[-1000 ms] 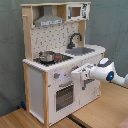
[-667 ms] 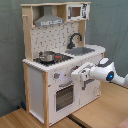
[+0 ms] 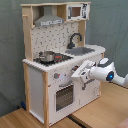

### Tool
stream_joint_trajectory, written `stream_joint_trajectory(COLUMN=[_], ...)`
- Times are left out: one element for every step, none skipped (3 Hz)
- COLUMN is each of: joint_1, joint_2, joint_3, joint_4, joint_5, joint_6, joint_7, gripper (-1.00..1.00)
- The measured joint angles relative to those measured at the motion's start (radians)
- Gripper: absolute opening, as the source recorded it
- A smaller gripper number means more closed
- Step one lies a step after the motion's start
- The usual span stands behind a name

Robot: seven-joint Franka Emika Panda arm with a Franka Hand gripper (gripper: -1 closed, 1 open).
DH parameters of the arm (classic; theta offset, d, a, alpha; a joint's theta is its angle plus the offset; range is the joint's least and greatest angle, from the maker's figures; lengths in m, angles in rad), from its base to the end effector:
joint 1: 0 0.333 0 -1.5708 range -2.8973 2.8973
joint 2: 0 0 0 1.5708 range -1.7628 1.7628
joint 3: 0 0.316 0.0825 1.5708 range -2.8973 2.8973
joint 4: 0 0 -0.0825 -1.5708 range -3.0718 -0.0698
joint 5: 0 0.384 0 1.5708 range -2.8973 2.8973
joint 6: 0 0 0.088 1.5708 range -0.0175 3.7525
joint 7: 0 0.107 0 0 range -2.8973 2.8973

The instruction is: Play with the kitchen

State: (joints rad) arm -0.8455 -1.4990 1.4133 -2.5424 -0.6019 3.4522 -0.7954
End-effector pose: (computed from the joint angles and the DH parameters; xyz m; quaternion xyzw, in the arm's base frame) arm 0.3446 0.3546 0.3472 0.1203 0.7318 0.1275 0.6585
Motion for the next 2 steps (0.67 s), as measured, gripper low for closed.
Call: stream_joint_trajectory(joint_1=[0.001,0.001], joint_2=[0.004,0.004], joint_3=[0.000,0.000], joint_4=[0.000,0.000], joint_5=[0.004,0.005], joint_6=[-0.006,-0.008], joint_7=[0.065,0.066], gripper=[-1.00,1.00])
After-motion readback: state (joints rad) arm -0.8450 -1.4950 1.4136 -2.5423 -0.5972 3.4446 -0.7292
